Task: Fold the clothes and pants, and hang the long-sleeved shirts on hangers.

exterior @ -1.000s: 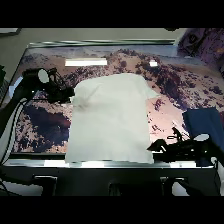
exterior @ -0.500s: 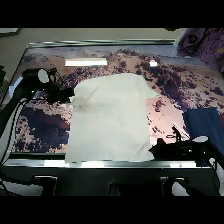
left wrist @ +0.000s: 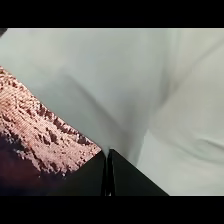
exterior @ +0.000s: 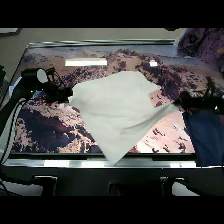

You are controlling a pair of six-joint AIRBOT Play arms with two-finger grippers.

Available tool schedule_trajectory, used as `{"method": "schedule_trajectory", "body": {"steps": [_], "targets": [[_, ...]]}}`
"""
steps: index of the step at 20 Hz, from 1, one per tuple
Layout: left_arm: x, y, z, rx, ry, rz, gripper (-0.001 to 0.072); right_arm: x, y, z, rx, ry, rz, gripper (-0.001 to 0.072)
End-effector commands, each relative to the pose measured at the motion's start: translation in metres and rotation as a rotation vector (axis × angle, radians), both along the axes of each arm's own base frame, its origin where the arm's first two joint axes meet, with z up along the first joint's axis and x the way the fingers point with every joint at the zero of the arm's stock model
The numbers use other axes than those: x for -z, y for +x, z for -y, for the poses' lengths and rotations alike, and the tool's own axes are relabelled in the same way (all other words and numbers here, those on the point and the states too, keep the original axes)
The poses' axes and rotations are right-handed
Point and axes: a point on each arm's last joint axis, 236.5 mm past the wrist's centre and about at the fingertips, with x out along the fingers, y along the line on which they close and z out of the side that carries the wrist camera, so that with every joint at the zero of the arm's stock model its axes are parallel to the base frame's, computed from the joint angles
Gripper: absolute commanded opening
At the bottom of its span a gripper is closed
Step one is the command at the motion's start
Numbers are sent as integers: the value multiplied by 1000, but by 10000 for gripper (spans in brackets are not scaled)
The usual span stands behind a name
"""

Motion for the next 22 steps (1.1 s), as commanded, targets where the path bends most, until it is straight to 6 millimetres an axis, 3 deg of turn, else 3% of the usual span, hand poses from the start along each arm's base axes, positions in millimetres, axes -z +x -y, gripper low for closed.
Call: {"method": "schedule_trajectory", "body": {"steps": [1, 4, 6, 7, 8, 9, 11, 12, 15, 16, 18, 22], "targets": [[0, 0, -1, -1, 0, -1, 16, -18, 73, 23, 2, -155, 28, 30], [0, 0, -1, -2, 0, -1, 16, -1, 117, 16, -7, -259, -10, 31], [0, 0, -1, -1, 0, -1, 16, 14, 124, 4, -16, -256, -56, 36], [0, 0, -1, -1, 0, -1, 16, 20, 120, -1, -28, -244, -81, 117], [0, 0, -1, -1, 1, 0, 16, 21, 113, -3, -47, -241, -105, 270], [1, 0, -1, -1, 2, 0, 16, 22, 101, -4, -109, -253, -131, 374], [0, 0, -1, -1, 2, 0, 16, 24, 67, 0, -272, -309, -205, 405], [1, 0, -1, -1, 1, -1, 16, 22, 58, 2, -238, -271, -226, 482], [1, -1, -1, -1, 2, -5, 16, 31, 16, -1, -259, -217, -292, 503], [1, -1, -1, -1, 2, -5, 16, 39, -5, -9, -263, -184, -319, 505], [1, -1, -1, 0, 2, -7, 16, 55, -49, -30, -255, -117, -361, 678], [1, -1, -1, 0, 2, -7, 16, 62, -115, -103, -204, 127, -328, 677]]}}
